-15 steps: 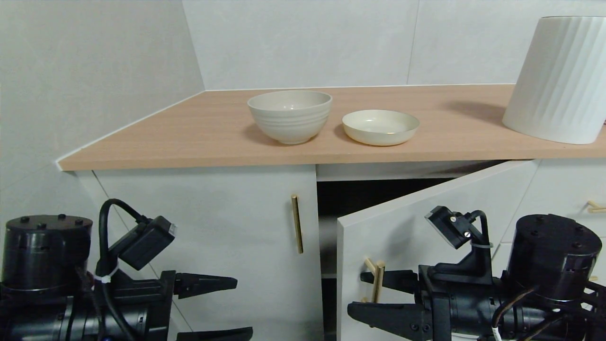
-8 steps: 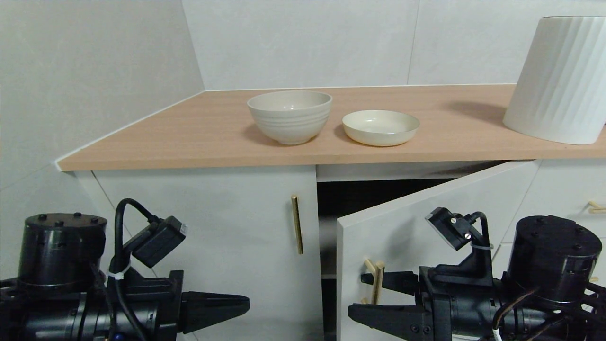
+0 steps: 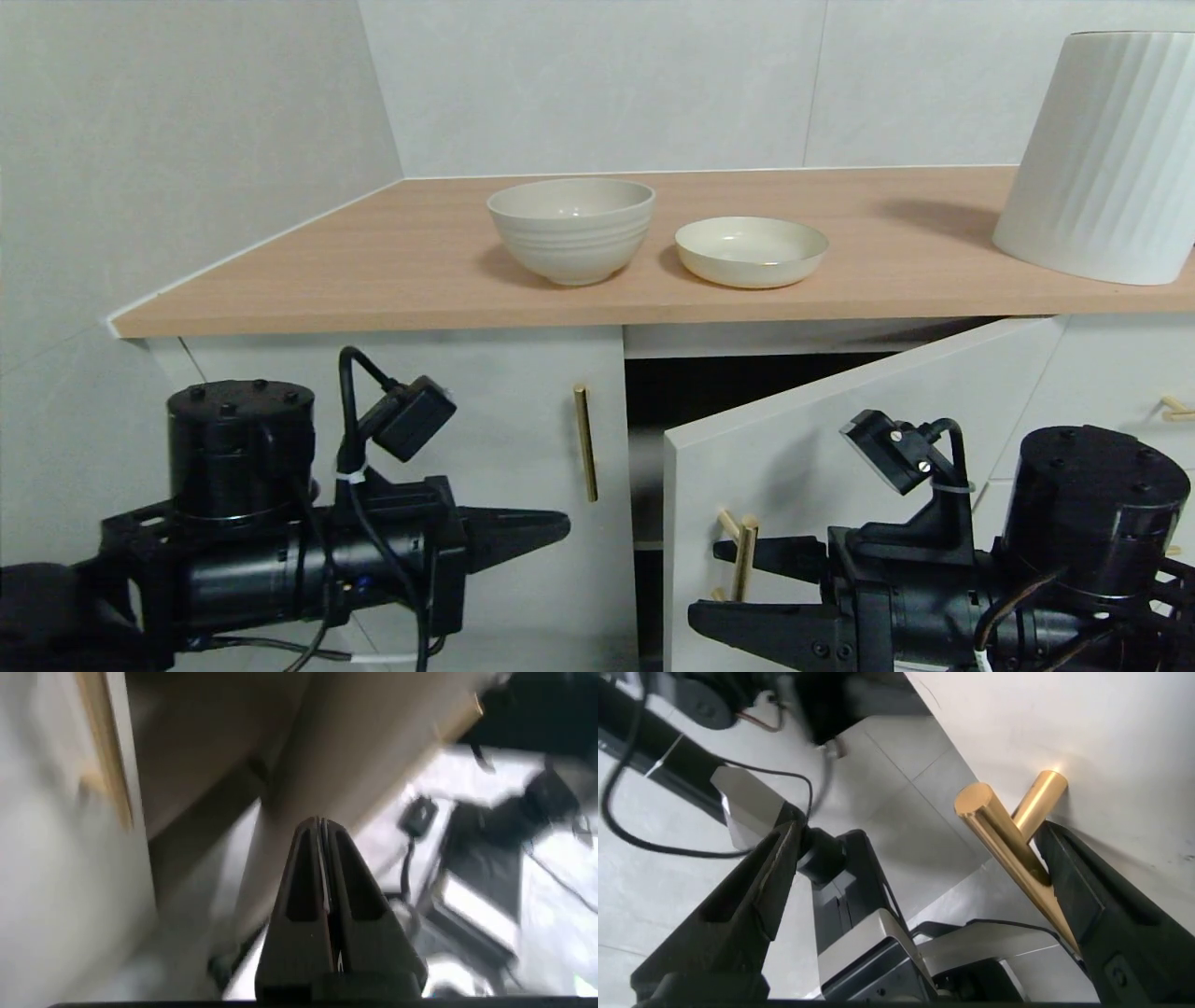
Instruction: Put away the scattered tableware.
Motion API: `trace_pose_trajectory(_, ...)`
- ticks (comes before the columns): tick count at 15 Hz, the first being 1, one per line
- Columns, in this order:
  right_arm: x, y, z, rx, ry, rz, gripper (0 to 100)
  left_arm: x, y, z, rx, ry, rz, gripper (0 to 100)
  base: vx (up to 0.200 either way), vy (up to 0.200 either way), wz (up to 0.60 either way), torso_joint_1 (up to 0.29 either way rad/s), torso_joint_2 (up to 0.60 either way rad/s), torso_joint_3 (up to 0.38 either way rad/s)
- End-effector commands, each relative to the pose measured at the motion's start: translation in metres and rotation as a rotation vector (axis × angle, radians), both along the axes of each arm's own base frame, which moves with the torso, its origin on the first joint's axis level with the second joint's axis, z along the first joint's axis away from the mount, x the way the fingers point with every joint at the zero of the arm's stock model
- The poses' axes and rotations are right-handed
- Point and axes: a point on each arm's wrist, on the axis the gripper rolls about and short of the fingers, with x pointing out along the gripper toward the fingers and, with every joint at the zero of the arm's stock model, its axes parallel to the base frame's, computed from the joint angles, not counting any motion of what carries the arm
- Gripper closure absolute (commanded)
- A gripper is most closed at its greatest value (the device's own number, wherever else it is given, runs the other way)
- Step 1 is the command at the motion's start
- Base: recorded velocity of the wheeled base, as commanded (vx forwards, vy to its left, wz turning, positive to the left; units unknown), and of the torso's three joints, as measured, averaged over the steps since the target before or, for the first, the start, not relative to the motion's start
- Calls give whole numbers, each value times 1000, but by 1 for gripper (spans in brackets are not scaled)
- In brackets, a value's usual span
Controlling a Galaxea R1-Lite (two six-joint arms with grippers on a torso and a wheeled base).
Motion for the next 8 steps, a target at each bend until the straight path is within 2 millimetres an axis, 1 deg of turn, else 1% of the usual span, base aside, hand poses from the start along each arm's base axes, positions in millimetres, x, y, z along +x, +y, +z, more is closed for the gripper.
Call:
trace_pose_trajectory(1, 0, -1, 1, 4, -4, -1, 0, 17, -24, -19, 8, 45, -13, 100, 0, 0, 0, 0, 0, 0)
trace_pose_trajectory(3, -2, -1, 3, 8, -9, 0, 0, 32, -35, -14, -3, 25, -19, 100, 0, 0, 0, 0, 0, 0)
trace_pose_trajectory(4, -2, -1, 3, 8, -9, 0, 0, 34, -36, -16, -2, 28, -22, 100, 0, 0, 0, 0, 0, 0)
trace_pose_trajectory(5, -2, -2, 3, 8, -8, 0, 0, 35, -38, -24, 10, 52, -29, 100, 0, 0, 0, 0, 0, 0)
trace_pose_trajectory(6, -2, -2, 2, 6, -8, -1, 0, 35, -46, -31, 23, 66, -40, 100, 0, 0, 0, 0, 0, 0)
trace_pose_trajectory(8, -2, -2, 2, 5, -7, -1, 0, 42, -51, -39, 19, 37, -11, 100, 0, 0, 0, 0, 0, 0)
